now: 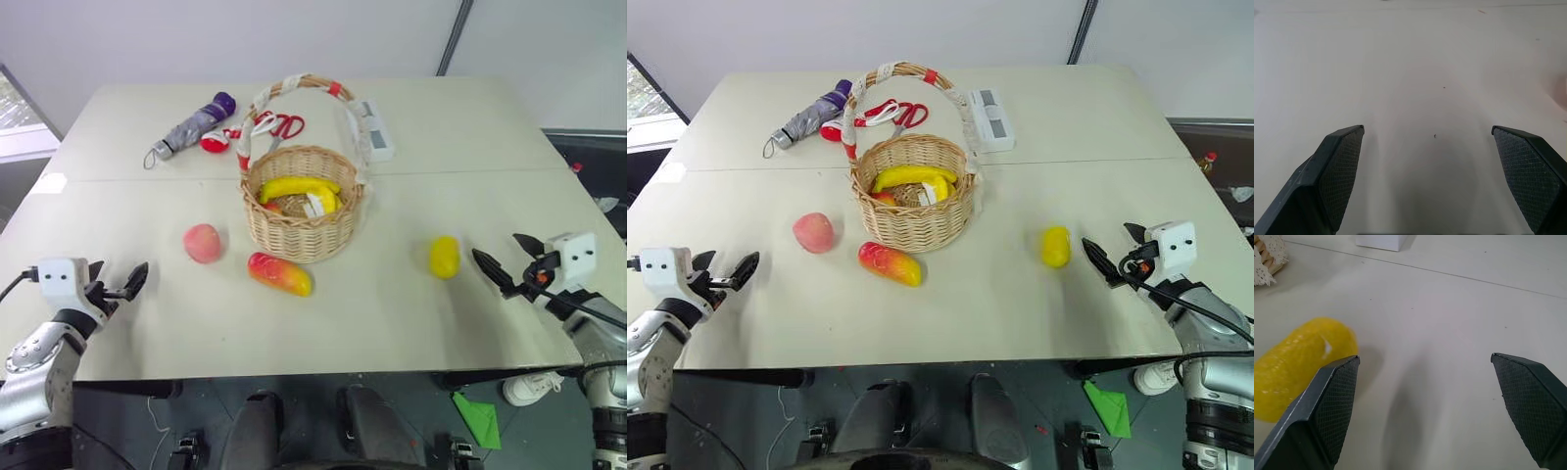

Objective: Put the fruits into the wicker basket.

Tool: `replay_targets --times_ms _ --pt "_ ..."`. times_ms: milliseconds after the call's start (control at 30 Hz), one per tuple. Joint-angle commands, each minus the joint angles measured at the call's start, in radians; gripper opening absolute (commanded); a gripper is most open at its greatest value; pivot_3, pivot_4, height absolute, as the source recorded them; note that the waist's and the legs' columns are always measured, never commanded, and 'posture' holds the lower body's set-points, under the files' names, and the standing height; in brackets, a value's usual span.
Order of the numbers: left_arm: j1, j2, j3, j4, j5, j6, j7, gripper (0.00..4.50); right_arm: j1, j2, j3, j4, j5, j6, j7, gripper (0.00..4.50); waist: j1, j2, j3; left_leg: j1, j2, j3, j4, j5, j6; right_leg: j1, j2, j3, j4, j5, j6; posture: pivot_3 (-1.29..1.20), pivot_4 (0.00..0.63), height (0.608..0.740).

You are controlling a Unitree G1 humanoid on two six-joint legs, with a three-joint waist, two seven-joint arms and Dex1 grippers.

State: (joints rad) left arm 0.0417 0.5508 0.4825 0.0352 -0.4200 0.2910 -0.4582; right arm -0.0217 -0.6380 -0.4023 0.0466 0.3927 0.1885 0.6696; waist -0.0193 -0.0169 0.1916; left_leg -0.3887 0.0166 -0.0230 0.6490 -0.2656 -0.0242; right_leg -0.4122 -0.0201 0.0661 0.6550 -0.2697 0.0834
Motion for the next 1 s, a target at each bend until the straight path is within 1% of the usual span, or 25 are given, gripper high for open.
replay_targets --times_ms 33,167,300,467,600,733,800,867,1000 --pt "-0.005 0.013 0.022 -0.028 -0.002 -0.013 -0.001 4.50 -0.006 0.001 -0.017 -0.018 0.001 -0.021 -0.010 4.48 0.000 0.000 0.000 0.000 0.000 0.000 0.000 0.000 0.000 0.000 0.000 0.000 0.000 0.000 0.000 0.00 0.150 0.740" --pt "-0.022 0.021 0.024 -0.043 -0.022 0.013 -0.005 4.50 -0.008 -0.019 -0.033 -0.034 0.005 -0.016 -0.008 4.48 -0.001 0.000 0.000 0.000 0.000 0.000 0.000 0.000 0.000 0.000 0.000 0.000 0.000 0.000 0.000 0.00 0.150 0.740" --pt "-0.094 0.050 0.028 -0.092 -0.061 0.070 -0.007 4.50 -0.032 -0.053 -0.043 -0.104 0.047 0.033 0.013 4.48 0.000 0.000 0.000 0.000 0.000 0.001 0.000 0.000 0.000 0.000 0.000 0.000 0.000 0.000 0.000 0.00 0.150 0.740" --pt "-0.122 0.119 -0.056 -0.207 -0.135 0.222 -0.116 4.50 -0.040 -0.098 -0.004 -0.304 0.180 0.187 0.083 4.48 -0.003 0.000 0.000 0.000 0.000 0.000 0.000 0.000 0.000 0.000 0.001 0.000 0.000 0.000 0.000 0.00 0.150 0.740" --pt "-0.161 0.172 -0.130 -0.246 -0.134 0.290 -0.168 4.50 -0.015 -0.125 0.091 -0.517 0.272 0.309 0.119 4.48 -0.002 0.000 0.000 0.000 0.000 -0.002 -0.001 0.000 0.000 0.000 0.002 0.000 0.000 0.000 0.000 0.00 0.150 0.740" --pt "-0.227 0.230 -0.244 -0.221 -0.041 0.318 -0.174 4.50 -0.057 -0.092 0.258 -0.675 0.290 0.376 0.091 4.48 -0.001 0.000 0.000 0.000 0.000 -0.003 0.000 0.000 0.000 0.000 0.003 -0.001 0.000 0.000 0.000 0.00 0.150 0.740" --pt "-0.261 0.253 -0.311 -0.201 0.003 0.328 -0.186 4.50 -0.092 -0.059 0.336 -0.701 0.262 0.382 0.066 4.48 -0.002 0.000 0.000 0.000 0.000 -0.003 0.000 0.000 0.000 0.000 0.003 0.000 0.000 0.000 0.000 0.00 0.150 0.740" --pt "-0.286 0.259 -0.349 -0.182 0.030 0.336 -0.190 4.50 -0.113 -0.040 0.376 -0.704 0.239 0.382 0.051 4.48 -0.001 0.000 0.000 0.000 0.000 -0.003 0.000 0.000 0.000 0.000 0.003 0.000 0.000 0.000 0.000 0.00 0.150 0.740" --pt "-0.344 0.239 -0.422 -0.149 0.076 0.374 -0.180 4.50 -0.130 -0.017 0.433 -0.674 0.189 0.351 0.049 4.48 0.002 -0.001 0.000 -0.002 0.000 -0.003 0.000 0.000 0.000 -0.001 0.003 -0.001 -0.002 0.000 0.000 0.00 0.150 0.740"
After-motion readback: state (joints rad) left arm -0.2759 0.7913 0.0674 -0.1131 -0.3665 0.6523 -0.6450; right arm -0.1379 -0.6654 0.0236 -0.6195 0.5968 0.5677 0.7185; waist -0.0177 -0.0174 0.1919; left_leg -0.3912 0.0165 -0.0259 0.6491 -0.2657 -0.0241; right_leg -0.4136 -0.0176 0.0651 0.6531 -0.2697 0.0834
